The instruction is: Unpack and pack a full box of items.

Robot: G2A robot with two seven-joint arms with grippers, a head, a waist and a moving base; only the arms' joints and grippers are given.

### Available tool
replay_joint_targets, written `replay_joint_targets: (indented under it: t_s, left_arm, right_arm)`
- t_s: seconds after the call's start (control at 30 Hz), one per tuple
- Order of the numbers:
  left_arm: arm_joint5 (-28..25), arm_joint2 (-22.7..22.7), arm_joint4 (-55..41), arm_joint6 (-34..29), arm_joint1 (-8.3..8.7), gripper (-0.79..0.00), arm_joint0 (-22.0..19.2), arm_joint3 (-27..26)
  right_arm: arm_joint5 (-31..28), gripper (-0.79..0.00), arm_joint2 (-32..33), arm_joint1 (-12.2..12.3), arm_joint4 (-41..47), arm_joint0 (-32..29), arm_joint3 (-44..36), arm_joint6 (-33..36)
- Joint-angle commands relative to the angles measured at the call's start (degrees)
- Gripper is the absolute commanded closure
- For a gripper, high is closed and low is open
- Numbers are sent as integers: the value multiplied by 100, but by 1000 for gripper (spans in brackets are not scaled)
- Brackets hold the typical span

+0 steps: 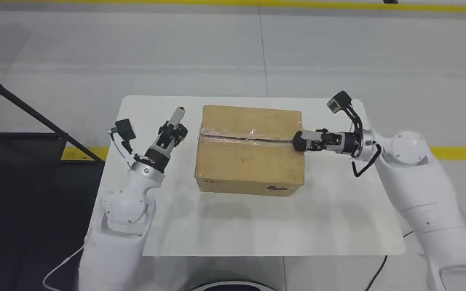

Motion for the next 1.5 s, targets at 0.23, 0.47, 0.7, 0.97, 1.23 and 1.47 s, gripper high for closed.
replay_joint_targets:
  t_s: [0.23, 0.47, 0.7, 0.97, 1.23, 1.47]
  left_arm:
    - [-107, 338, -149, -323, 0, -785, -58, 210]
    - [-152, 482, -271, -413, 2, -785, -83, 249]
    - [-251, 555, -339, -427, 12, -785, -53, 280]
    - [-616, 339, -656, -190, 31, -785, 153, 175]
    - [-805, -35, -618, 713, 34, -785, 459, 174]
    - [-752, 108, -655, 495, 35, -785, 333, 577]
  right_arm:
    - [105, -785, -432, -240, -49, 286, 303, -193]
    - [338, -785, -767, -442, -117, 508, 345, -370]
    - [525, -785, -1142, -677, -180, 739, 301, -465]
    - [742, -785, -1546, -986, -209, 1025, 398, -706]
    - [966, -785, -1883, -1289, -94, 1276, 656, -769]
    - [966, -785, -1883, -1289, -94, 1276, 656, -769]
